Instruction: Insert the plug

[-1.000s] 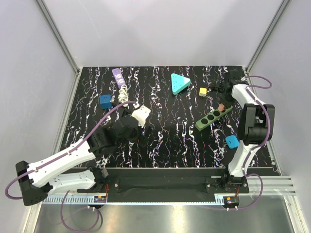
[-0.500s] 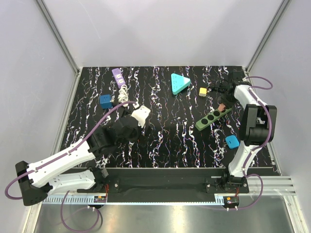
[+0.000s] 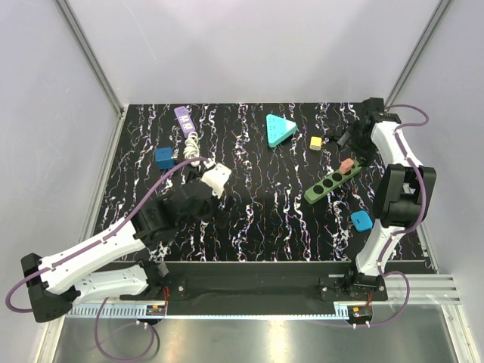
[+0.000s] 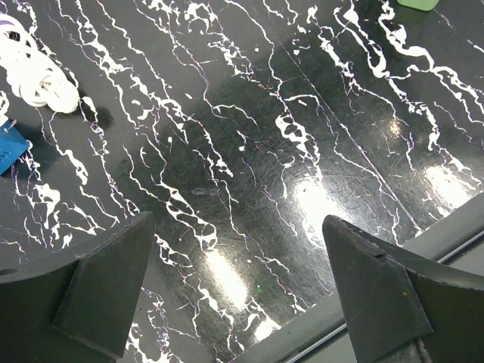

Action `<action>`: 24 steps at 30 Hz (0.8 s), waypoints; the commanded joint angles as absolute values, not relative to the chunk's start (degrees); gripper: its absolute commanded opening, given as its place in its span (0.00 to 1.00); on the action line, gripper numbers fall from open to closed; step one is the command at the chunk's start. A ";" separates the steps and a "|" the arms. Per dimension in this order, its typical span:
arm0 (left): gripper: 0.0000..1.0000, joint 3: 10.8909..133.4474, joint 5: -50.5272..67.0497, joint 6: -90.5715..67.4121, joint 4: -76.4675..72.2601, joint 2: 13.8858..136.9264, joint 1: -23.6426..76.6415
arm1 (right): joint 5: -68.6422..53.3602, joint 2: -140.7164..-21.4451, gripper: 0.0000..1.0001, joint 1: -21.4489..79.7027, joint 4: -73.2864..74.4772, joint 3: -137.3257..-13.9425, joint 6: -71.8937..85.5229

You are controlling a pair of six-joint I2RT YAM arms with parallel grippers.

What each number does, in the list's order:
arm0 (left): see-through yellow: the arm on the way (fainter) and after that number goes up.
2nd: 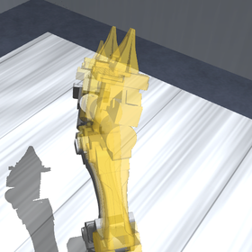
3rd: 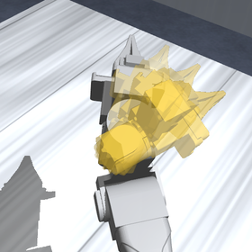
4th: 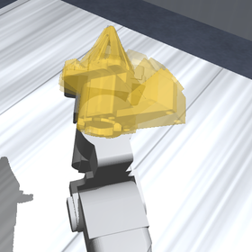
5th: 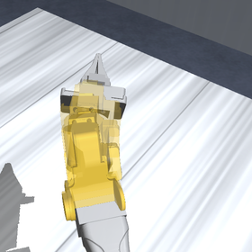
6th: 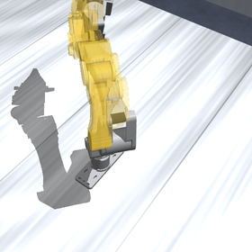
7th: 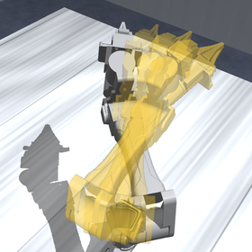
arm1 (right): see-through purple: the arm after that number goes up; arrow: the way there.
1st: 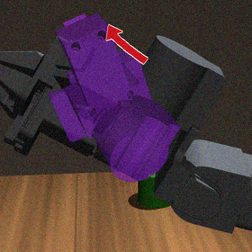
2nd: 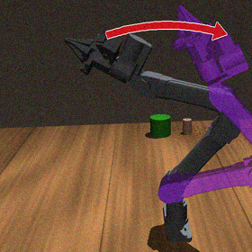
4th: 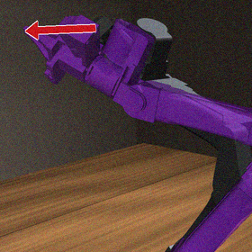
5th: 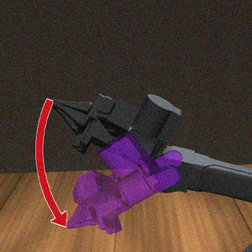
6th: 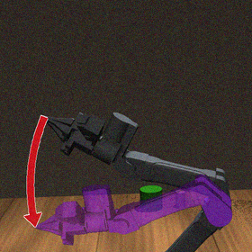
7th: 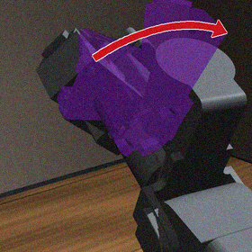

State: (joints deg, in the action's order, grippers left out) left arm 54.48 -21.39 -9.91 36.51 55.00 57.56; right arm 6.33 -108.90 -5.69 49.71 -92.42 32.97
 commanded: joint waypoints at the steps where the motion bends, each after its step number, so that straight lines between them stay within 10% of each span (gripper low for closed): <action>1: 0.99 54.32 -22.68 -9.93 34.89 53.44 57.48 | 5.27 -104.25 0.88 -5.89 54.75 -94.22 29.97; 10: 0.99 54.49 -20.83 -9.05 34.89 53.00 57.39 | -3.61 -99.66 0.83 -5.45 55.37 -93.41 20.58; 24: 0.99 54.58 -23.90 -8.35 34.89 54.32 57.48 | -0.35 -128.13 0.79 3.07 56.51 -123.11 20.30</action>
